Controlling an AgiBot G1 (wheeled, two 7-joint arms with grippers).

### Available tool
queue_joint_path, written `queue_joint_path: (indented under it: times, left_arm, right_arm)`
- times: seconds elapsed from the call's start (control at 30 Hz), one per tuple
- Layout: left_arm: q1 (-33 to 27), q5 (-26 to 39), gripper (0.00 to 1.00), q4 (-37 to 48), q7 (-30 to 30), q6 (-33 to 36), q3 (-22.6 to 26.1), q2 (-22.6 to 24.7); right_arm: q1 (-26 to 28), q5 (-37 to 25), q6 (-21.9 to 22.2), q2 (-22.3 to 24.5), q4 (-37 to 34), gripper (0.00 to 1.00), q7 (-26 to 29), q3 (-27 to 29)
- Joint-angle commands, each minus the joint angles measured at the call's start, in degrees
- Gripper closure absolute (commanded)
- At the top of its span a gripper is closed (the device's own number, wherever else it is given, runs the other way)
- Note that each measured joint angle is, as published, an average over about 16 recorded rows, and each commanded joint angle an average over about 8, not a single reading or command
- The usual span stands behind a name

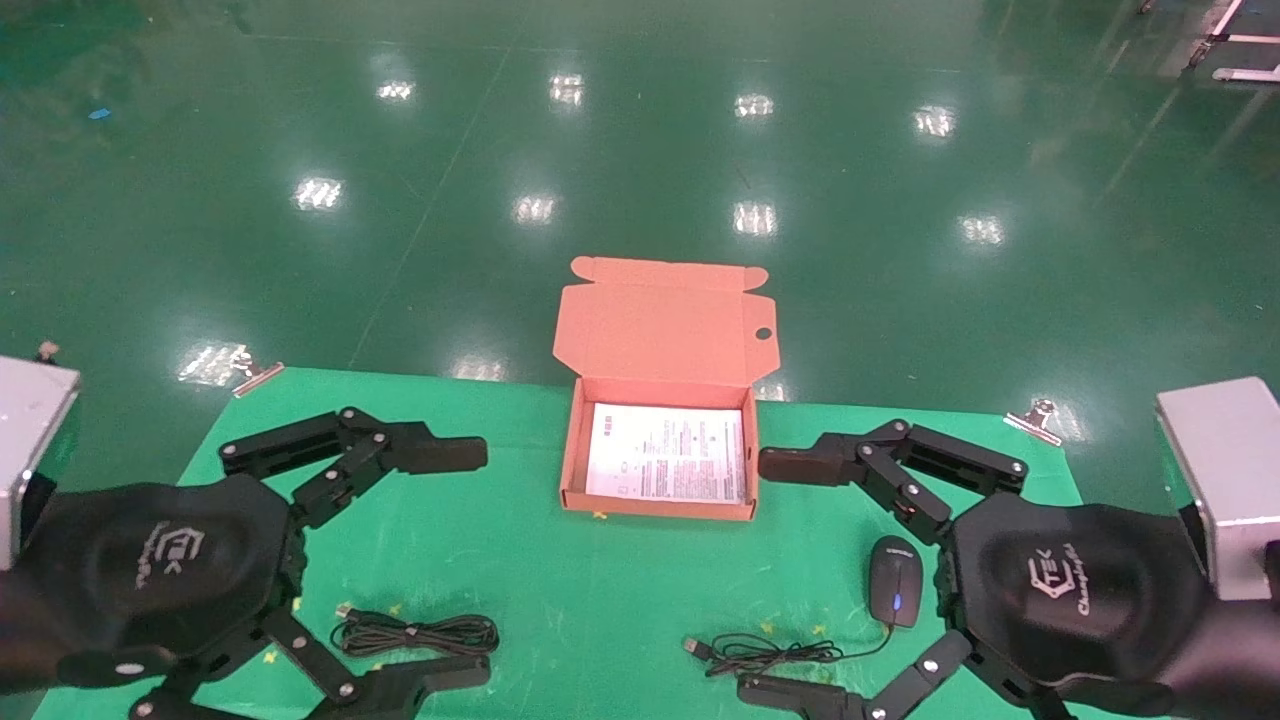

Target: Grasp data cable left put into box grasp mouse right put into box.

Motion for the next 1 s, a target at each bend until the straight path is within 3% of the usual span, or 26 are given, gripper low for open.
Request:
queue_joint_path:
  times: [0.03, 1.0]
  left_arm:
    - [0.0, 0.0, 0.0, 0.0, 0.0, 0.0, 0.0, 0.0]
    - [0.0, 0.0, 0.0, 0.0, 0.0, 0.0, 0.0, 0.0]
  right_arm:
    - [0.0, 0.0, 0.0, 0.0, 0.0, 0.0, 0.0, 0.0]
    - [0.0, 0.0, 0.0, 0.0, 0.0, 0.0, 0.0, 0.0]
